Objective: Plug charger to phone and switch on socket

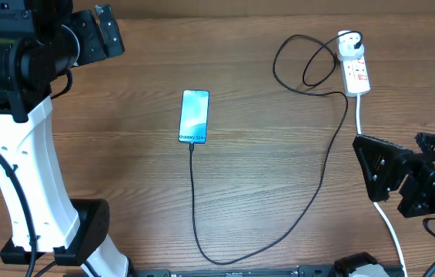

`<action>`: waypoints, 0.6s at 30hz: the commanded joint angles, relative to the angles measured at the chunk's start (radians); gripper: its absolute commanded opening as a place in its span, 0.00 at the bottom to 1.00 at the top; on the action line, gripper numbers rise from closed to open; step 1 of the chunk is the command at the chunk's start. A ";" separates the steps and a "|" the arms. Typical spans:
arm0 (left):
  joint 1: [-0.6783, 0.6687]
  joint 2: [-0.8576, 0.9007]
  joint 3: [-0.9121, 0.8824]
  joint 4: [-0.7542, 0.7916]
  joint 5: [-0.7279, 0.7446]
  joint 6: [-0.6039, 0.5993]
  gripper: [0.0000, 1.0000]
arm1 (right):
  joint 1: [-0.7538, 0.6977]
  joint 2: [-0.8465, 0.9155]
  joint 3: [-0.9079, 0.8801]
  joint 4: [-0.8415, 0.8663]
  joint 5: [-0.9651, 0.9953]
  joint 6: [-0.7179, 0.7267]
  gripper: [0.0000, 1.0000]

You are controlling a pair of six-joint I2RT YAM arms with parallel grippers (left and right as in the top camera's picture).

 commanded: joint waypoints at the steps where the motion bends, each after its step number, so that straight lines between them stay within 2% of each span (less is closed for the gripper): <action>1: -0.002 0.006 0.002 -0.002 -0.020 0.022 1.00 | -0.001 -0.001 0.006 0.002 0.027 -0.001 1.00; 11: -0.002 0.006 0.002 -0.002 -0.020 0.022 1.00 | -0.001 0.009 0.005 0.083 0.042 0.000 1.00; 18: -0.002 0.006 0.002 -0.002 -0.020 0.022 1.00 | -0.001 0.081 -0.032 0.101 0.164 0.004 1.00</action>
